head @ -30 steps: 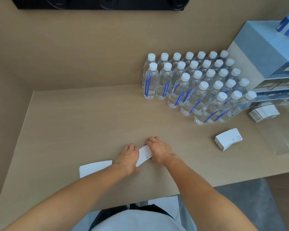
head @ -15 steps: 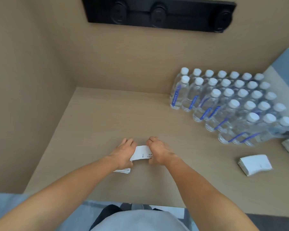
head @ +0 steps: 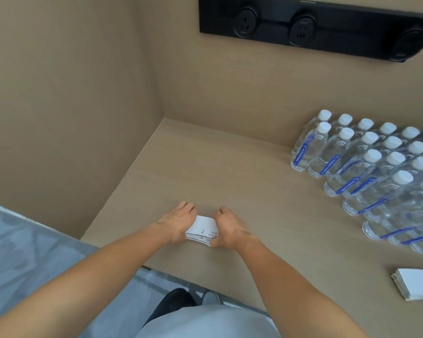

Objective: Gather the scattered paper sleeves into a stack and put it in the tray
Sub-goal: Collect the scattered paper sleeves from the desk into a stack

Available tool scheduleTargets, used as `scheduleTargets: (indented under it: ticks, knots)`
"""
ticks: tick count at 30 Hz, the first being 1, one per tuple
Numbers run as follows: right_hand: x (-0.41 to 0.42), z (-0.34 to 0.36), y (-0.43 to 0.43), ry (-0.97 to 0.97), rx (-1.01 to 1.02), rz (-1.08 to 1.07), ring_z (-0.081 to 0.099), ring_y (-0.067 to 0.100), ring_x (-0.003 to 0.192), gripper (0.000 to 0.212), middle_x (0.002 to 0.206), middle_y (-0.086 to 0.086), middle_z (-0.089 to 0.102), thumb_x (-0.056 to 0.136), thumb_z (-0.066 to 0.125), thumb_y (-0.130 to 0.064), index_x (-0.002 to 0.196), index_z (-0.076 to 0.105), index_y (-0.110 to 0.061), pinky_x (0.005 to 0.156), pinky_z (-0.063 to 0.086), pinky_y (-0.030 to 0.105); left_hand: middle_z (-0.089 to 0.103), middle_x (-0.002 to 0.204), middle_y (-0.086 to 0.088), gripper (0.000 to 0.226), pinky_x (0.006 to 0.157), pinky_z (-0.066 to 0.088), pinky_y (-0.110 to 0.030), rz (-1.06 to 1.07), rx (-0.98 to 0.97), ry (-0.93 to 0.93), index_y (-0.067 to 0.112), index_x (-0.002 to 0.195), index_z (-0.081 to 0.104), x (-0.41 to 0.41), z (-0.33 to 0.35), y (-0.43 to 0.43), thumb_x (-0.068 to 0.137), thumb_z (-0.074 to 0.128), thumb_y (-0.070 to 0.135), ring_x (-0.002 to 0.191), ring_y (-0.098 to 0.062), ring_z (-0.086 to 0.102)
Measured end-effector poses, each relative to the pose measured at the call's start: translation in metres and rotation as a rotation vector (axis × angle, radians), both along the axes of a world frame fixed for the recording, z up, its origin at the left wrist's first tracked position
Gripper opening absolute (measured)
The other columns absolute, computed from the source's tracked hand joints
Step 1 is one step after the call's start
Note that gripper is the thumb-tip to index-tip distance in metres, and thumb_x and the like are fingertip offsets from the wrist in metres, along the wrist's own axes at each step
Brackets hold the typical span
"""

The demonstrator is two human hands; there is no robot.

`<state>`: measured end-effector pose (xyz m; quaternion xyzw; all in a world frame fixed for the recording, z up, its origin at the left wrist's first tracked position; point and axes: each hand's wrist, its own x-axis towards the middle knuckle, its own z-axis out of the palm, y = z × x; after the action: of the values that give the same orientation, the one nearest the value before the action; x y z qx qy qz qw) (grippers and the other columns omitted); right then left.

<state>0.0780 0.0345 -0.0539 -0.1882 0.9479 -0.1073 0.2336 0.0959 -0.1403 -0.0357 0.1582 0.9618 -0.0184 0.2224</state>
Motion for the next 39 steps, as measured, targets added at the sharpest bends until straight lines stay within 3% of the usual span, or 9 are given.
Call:
scheduleTargets:
  ticks: [6,14,18,23,26,30,33,36,39]
  knots:
    - [0.003,-0.006,0.003,0.005,-0.024,-0.005,0.047,0.024,0.116,0.064,0.123,0.006,0.046,0.071,0.078,-0.034,0.123,0.051,-0.009,0.090,0.046,0.033,0.041,0.128,-0.006,0.052,0.100,0.046,-0.039,0.001,0.001,-0.001,0.008,0.126,0.046,0.001,-0.007,0.001,0.079,0.068,0.014,0.123,-0.024,0.038]
    - [0.006,-0.018,0.014,-0.083,-0.155,-0.029,0.053,0.026,0.110,0.034,0.124,0.007,0.045,0.084,0.069,-0.019,0.113,0.057,-0.006,0.090,0.048,0.033,0.037,0.140,-0.008,0.051,0.103,0.043,-0.038,0.064,0.058,-0.041,0.012,0.135,0.043,0.010,-0.019,-0.008,0.086,0.051,0.000,0.128,-0.026,0.037]
    - [0.006,-0.015,0.018,-0.119,-0.238,-0.141,0.054,0.025,0.113,0.048,0.129,0.006,0.047,0.085,0.071,-0.023,0.128,0.055,-0.007,0.096,0.046,0.031,0.041,0.136,-0.004,0.048,0.105,0.041,-0.037,0.153,0.146,-0.111,0.020,0.135,0.047,0.010,-0.018,-0.016,0.088,0.056,0.014,0.129,-0.023,0.040]
    - [-0.002,-0.006,0.017,-0.258,-0.320,-0.688,0.061,0.028,0.085,0.019,0.102,0.013,0.066,0.085,0.063,-0.022,0.095,0.060,-0.006,0.068,0.048,0.029,0.061,0.114,-0.007,0.034,0.093,0.044,-0.028,0.554,0.302,-0.107,0.011,0.113,0.063,-0.002,-0.015,-0.025,0.085,0.070,0.030,0.113,-0.025,0.058]
    - [-0.002,-0.003,0.009,-0.491,-0.470,-0.974,0.070,0.029,0.081,0.018,0.105,0.017,0.070,0.084,0.057,-0.017,0.095,0.061,-0.004,0.069,0.058,0.034,0.064,0.083,-0.013,0.017,0.081,0.056,-0.039,0.891,0.415,-0.204,0.008,0.082,0.063,-0.006,-0.017,-0.023,0.089,0.069,0.023,0.080,-0.029,0.065]
    - [0.007,-0.003,-0.012,-0.494,-0.449,-0.963,0.069,0.032,0.089,0.006,0.103,0.014,0.067,0.086,0.051,-0.007,0.082,0.054,-0.006,0.077,0.060,0.038,0.069,0.087,-0.015,0.015,0.076,0.057,-0.036,1.044,0.454,-0.235,0.000,0.089,0.069,-0.005,-0.021,-0.012,0.086,0.071,0.015,0.074,-0.027,0.064]
    - [0.009,-0.002,-0.020,-0.431,-0.344,-0.883,0.060,0.027,0.081,0.021,0.101,0.011,0.063,0.086,0.051,-0.008,0.068,0.042,-0.013,0.065,0.050,0.029,0.071,0.098,-0.015,0.020,0.070,0.059,-0.035,1.169,0.530,-0.236,0.000,0.103,0.070,-0.003,-0.024,-0.011,0.085,0.072,0.008,0.083,-0.028,0.069]
    - [0.009,-0.005,-0.019,-0.430,-0.333,-0.881,0.057,0.025,0.078,0.017,0.101,0.009,0.060,0.086,0.051,-0.006,0.073,0.043,-0.013,0.061,0.045,0.027,0.072,0.103,-0.018,0.025,0.071,0.060,-0.037,1.339,0.641,-0.288,-0.001,0.109,0.066,0.003,-0.028,-0.015,0.085,0.071,0.001,0.084,-0.027,0.070]
    - [0.012,-0.007,-0.015,-0.428,-0.341,-0.914,0.058,0.026,0.081,0.006,0.113,0.012,0.064,0.087,0.053,-0.006,0.089,0.050,-0.011,0.064,0.046,0.027,0.072,0.087,-0.016,0.024,0.075,0.060,-0.041,1.451,0.758,-0.375,-0.005,0.109,0.060,0.010,-0.033,-0.018,0.086,0.068,-0.004,0.069,-0.022,0.068]
